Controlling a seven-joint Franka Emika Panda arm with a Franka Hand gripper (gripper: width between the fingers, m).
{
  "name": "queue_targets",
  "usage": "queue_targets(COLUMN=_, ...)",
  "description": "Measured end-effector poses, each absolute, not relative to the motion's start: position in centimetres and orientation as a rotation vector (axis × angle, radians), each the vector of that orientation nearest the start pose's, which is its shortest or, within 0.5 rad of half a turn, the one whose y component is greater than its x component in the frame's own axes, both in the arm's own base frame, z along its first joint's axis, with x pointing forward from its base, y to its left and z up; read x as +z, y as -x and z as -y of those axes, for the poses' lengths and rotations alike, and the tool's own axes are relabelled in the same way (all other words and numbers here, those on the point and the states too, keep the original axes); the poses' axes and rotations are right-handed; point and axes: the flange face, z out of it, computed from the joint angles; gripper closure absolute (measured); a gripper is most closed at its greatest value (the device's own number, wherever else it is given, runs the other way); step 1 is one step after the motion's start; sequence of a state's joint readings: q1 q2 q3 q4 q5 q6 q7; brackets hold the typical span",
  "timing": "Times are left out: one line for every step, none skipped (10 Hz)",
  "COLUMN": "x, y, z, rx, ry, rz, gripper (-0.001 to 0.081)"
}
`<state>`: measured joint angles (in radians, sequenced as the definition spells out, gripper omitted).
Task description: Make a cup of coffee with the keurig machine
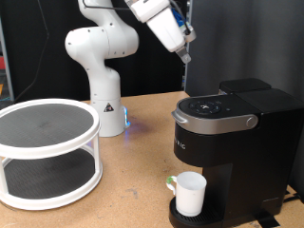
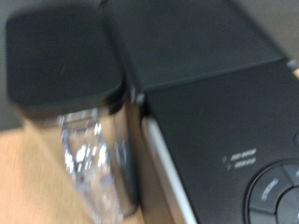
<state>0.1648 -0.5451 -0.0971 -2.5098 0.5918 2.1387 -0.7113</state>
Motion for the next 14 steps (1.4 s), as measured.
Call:
queue_targets(x=49.6, y=-39.9, z=-5.5, rx=-0.417, ry=2.583, rz=0.793, gripper=0.0004)
queue_targets(x=50.1, y=-40.1, z=-6.3, rx=-0.406, ry=2.631, rz=0.913, gripper=0.0004)
queue_targets(x=50.7, y=-40.7, z=-7.2, rx=-0.400, ry=2.656, rz=0.983, gripper=0.0004)
queue_targets(x=51.5, y=-41.4, z=-7.9, rx=-0.404, ry=2.666, rz=1.021, gripper=0.0004)
queue_targets(x=52.1, y=-42.4, z=-8.4, rx=-0.411, ry=2.671, rz=1.018, gripper=0.0004)
queue_targets(x=52.7, y=-43.4, z=-8.7, rx=-0.400, ry=2.682, rz=0.965, gripper=0.0004)
queue_targets(x=52.8, y=-44.5, z=-9.0, rx=-0.362, ry=2.689, rz=0.921, gripper=0.0004)
queue_targets(x=52.7, y=-44.4, z=-8.9, rx=-0.367, ry=2.686, rz=0.934, gripper=0.0004)
queue_targets(x=52.4, y=-44.3, z=-9.0, rx=-0.350, ry=2.680, rz=1.030, gripper=0.0004)
queue_targets(x=51.9, y=-44.0, z=-9.2, rx=-0.298, ry=2.676, rz=1.147, gripper=0.0004)
queue_targets(x=51.7, y=-44.0, z=-9.7, rx=-0.258, ry=2.681, rz=1.218, gripper=0.0004)
queue_targets(x=51.6, y=-44.4, z=-10.4, rx=-0.243, ry=2.686, rz=1.254, gripper=0.0004)
queue_targets(x=51.7, y=-44.9, z=-11.0, rx=-0.242, ry=2.690, rz=1.265, gripper=0.0004)
queue_targets(x=52.0, y=-45.6, z=-11.5, rx=-0.252, ry=2.693, rz=1.264, gripper=0.0004)
